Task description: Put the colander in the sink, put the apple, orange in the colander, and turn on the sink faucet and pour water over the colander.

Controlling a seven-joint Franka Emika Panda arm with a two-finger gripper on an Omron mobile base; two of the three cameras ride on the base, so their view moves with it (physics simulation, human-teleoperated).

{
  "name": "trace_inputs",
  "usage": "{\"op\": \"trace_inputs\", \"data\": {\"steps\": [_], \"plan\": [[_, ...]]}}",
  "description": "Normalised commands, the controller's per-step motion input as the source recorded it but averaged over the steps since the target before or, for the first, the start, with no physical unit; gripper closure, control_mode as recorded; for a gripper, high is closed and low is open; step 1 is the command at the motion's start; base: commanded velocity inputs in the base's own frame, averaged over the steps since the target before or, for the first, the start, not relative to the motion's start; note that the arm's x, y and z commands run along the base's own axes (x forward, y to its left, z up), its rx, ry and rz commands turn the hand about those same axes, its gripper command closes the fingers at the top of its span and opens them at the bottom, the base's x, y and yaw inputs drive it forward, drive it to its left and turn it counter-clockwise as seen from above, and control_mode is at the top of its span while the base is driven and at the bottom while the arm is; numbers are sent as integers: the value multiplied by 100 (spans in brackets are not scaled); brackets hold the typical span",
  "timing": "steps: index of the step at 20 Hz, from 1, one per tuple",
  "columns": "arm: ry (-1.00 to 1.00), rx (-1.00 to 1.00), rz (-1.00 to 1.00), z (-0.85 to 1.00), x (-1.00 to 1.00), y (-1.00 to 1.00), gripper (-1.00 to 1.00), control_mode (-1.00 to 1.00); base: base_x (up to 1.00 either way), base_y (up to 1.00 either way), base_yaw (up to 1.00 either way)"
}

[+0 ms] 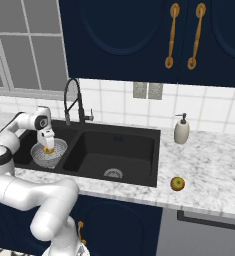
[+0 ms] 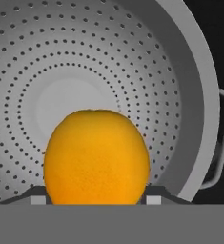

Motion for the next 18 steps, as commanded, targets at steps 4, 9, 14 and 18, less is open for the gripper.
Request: {"op": "trace_inputs", "data": {"steps": [4,9,14,18], "plan": [[0,0,3,0,3,0,-100,-100,0,0,0],[0,0,3,2,2,0,-100,-100,0,0,0],[1,7,2,37,-3,2,-100,-100,0,0,0],[2,9,6,84,-31,3,-100,-100,0,0,0]]}}
